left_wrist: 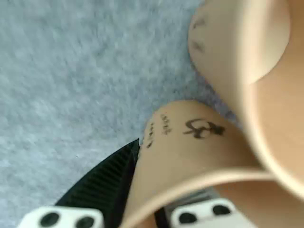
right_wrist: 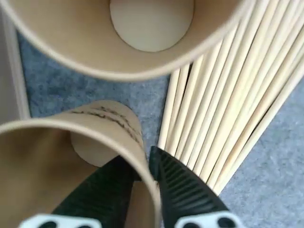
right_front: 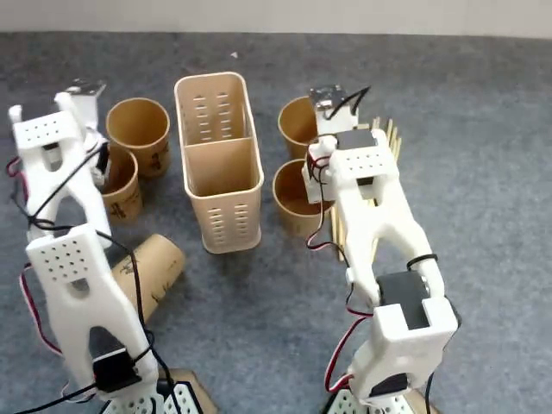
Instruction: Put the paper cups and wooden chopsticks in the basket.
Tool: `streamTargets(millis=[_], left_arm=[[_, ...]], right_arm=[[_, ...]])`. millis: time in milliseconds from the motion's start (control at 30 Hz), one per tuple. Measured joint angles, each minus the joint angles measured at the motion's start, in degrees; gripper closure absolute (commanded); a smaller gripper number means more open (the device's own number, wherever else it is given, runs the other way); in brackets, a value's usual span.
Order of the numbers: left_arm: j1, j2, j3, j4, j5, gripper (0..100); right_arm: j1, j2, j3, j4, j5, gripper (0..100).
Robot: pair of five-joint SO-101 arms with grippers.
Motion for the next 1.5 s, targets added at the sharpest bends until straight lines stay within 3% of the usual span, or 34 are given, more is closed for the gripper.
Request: streamTargets(millis=[133, 300, 600, 700, 833, 967, 1067, 1400, 1500], left_arm=[[-1.0, 0.1, -6.9, 3.4, -0.2, 100], [-3.1, -3.5, -8.3, 4.0, -0.2, 100], [-4.2, -29.4, -4.0, 4.3, -0.4, 100], [-0.4, -40.5, -4.0, 4.6, -0.3, 100], [11.6, -49.7, -3.9, 1.8, 0.4, 100], [23.9, -49.1, -3.7, -0.8, 4.7, 100], [29.1, -44.5, -3.7, -1.1, 7.0, 100], [30.4, -25.1, -3.5, -3.8, 11.3, 99], [30.4, -24.5, -3.5, -3.8, 11.3, 91]], right_arm=[[0.0, 0.0, -0.2, 0.4, 0.0, 99.3], [0.0, -0.5, -6.9, 8.4, 0.0, 99.3], [0.0, -11.6, -29.4, 28.4, 2.5, 99.3], [0.0, -15.6, -35.1, 30.3, 2.7, 99.3], [-0.9, -19.4, -38.2, 30.8, 2.7, 99.3], [-1.4, -20.5, -38.3, 31.9, 2.7, 99.3], [-1.4, -20.7, -38.3, 33.1, 2.7, 99.3], [-1.4, -20.7, -38.3, 33.2, 2.7, 99.3], [-1.4, -20.7, -38.3, 33.2, 2.7, 99.3]])
